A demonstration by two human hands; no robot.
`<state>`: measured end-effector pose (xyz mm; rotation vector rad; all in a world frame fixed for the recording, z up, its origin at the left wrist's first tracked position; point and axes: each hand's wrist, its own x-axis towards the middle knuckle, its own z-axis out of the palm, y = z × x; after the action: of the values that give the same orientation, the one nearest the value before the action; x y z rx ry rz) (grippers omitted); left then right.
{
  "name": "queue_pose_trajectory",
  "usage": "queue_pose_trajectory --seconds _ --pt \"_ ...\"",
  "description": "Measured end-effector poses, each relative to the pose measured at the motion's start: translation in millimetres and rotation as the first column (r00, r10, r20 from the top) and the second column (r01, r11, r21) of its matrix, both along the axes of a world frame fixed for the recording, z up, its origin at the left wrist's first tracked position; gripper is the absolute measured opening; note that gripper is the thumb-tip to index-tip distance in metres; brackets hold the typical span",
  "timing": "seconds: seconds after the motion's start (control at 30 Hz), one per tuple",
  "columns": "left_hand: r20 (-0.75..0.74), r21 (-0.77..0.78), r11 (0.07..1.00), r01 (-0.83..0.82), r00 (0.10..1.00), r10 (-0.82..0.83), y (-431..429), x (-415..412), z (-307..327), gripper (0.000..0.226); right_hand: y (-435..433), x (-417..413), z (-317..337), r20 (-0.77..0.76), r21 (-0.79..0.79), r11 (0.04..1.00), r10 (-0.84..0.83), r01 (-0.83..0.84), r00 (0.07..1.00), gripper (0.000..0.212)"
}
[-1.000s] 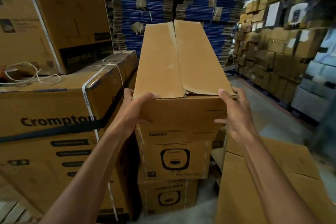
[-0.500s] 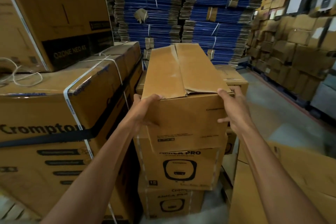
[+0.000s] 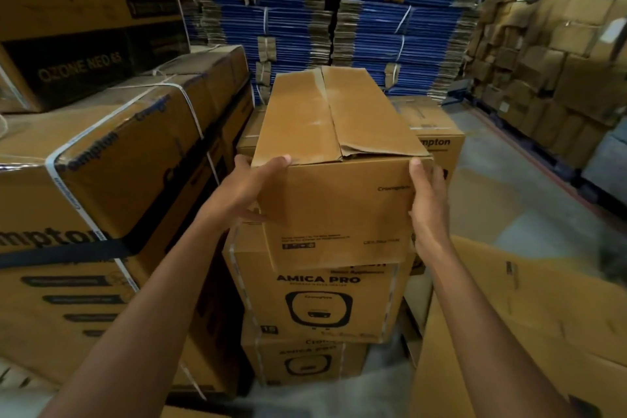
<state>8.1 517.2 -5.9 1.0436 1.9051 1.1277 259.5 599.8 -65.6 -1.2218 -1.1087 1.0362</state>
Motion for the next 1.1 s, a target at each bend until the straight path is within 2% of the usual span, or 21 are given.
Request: queue_pose_trajectory --seconds 0.03,0.1,0.17,0.23,0.3,0.37,0.43,0.5,0.57,0.77,0.93,1.0,1.1 --pt "-0.171 0.002 1.0 -0.012 0.985 0.012 2.7 -1.6 4.1 0.091 -5.9 -1.4 -12.3 -0.08 -0.013 0.999 -0.04 0.039 0.996 0.048" --pt "-0.524 0.115 0.993 -0.009 0.849 0.068 8.7 2.1 12.2 0.087 -22.8 -7.8 -45.1 -0.183 -0.093 0.982 -0.178 0.163 0.967 0.038" --pt "-0.699 0.248 0.958 0.142 0.711 0.075 14.1 18.9 18.3 0.084 -41.8 -20.8 -81.9 -0.245 -0.233 0.949 -0.269 0.212 0.932 0.04" --pt "-0.785 0.23 0.909 0.347 0.619 -0.038 23.9 38.6 19.6 0.084 -56.7 -38.3 -111.8 -0.337 -0.387 0.914 -0.263 0.122 0.904 0.042" --pt "-0.862 0.121 0.887 0.446 0.49 -0.129 37.5 56.4 20.8 0.091 -63.0 -54.4 -132.5 -0.443 -0.456 0.888 -0.168 -0.06 0.881 0.052" --pt "-0.91 0.026 0.886 0.463 0.378 -0.171 53.2 67.7 21.8 0.101 -63.7 -66.0 -139.6 -0.592 -0.462 0.863 -0.129 -0.203 0.796 0.065" --pt "-0.922 -0.065 0.886 0.459 0.311 -0.229 66.4 72.1 18.3 0.105 -61.3 -72.0 -140.4 -0.715 -0.446 0.846 -0.14 -0.293 0.684 0.068" --pt "-0.939 -0.115 0.88 0.462 0.239 -0.248 73.5 70.6 7.5 0.099 -57.1 -75.1 -141.1 -0.776 -0.425 0.842 -0.149 -0.334 0.612 0.065" --pt "-0.962 -0.095 0.882 0.462 0.186 -0.201 73.7 67.5 -3.1 0.095 -54.5 -79.3 -142.4 -0.798 -0.419 0.84 -0.159 -0.345 0.582 0.065" --pt "-0.964 -0.089 0.882 0.464 0.183 -0.194 68.8 65.6 -7.9 0.1 -53.9 -96.4 -127.7 -0.833 -0.421 0.838 -0.206 -0.346 0.514 0.069" --pt "-0.948 -0.097 0.87 0.483 0.223 -0.229 59.8 66.6 4.0 0.098 -58.5 -96.8 -122.6 -0.873 -0.362 0.875 -0.197 -0.322 0.447 0.101" --pt "-0.932 -0.095 0.869 0.486 0.264 -0.249 58.4 62.9 13.9 0.097 -60.2 -92.5 -116.2 -0.878 -0.317 0.901 -0.16 -0.297 0.452 0.099" --pt "-0.893 -0.098 0.857 0.506 0.335 -0.3 54.1 56.4 34.2 0.101 -53.2 -80.5 -97.6 -0.828 -0.277 0.945 -0.143 -0.173 0.542 0.079"
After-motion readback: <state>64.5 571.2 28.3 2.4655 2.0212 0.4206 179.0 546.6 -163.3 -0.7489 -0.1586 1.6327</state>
